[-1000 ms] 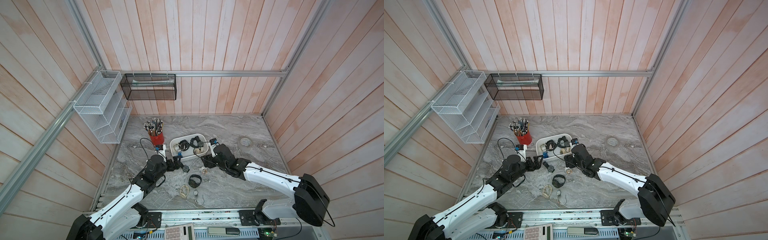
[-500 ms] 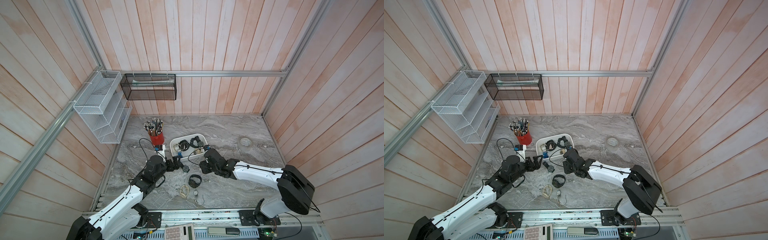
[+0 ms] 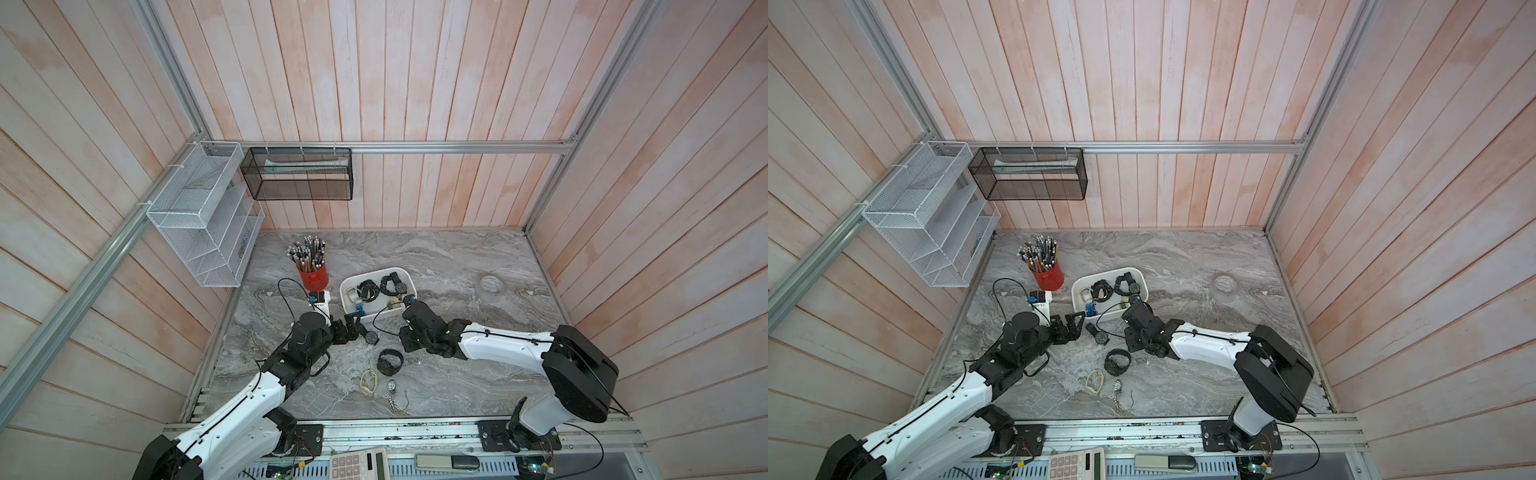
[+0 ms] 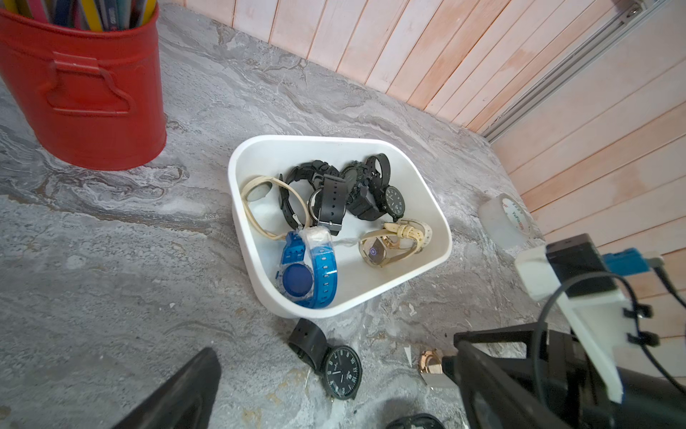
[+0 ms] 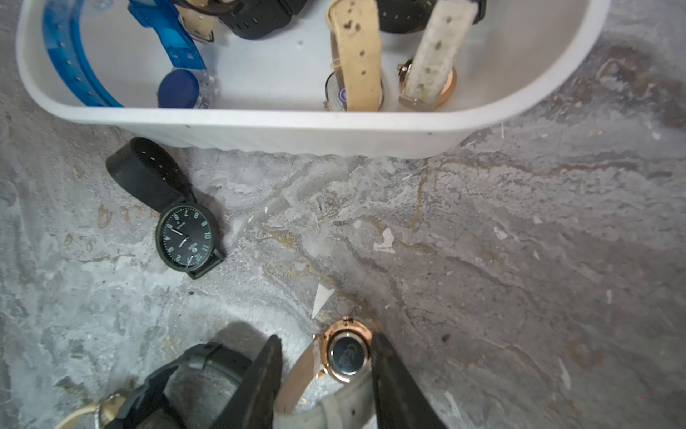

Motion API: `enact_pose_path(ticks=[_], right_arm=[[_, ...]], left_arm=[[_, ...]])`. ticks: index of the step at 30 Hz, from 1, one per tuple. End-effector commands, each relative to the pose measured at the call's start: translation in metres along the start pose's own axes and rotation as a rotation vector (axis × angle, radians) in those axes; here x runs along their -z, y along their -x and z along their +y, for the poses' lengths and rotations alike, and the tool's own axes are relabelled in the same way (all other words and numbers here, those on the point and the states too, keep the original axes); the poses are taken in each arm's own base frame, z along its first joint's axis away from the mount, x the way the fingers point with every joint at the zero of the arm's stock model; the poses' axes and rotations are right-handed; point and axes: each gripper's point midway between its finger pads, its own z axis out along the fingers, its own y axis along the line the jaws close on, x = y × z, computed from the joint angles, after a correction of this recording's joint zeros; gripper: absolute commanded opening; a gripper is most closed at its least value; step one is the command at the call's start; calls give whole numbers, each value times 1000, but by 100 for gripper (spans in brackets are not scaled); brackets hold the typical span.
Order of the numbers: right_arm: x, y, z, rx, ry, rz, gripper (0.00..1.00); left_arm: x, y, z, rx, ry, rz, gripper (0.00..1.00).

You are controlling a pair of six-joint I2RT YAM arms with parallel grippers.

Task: Put the watch into the storage box
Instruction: Pick up the watch at the center of the board.

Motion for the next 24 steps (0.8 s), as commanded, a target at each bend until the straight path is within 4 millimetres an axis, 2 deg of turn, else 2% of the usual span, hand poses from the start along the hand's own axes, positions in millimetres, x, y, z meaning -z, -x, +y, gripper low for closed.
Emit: enact_pose_path(ticks=[1,6,11,20,24], right_arm=[[0,7,-1,20,-34,-12,30],[9,16,-4,43,-63,-35,22],[24,35,-8,69,-105,-82,15],[51,66,-11,77,-107,-142,6],[66,82,-17,74,-110,-190,5]], left_arm=[[-1,-4,6,6,19,3,99],[-1,-3,5,9,16,0,100],[-2,-3,5,9,18,3,100],[-2,-4,4,18,6,-2,100],[-4,-6,6,15,11,0,99]])
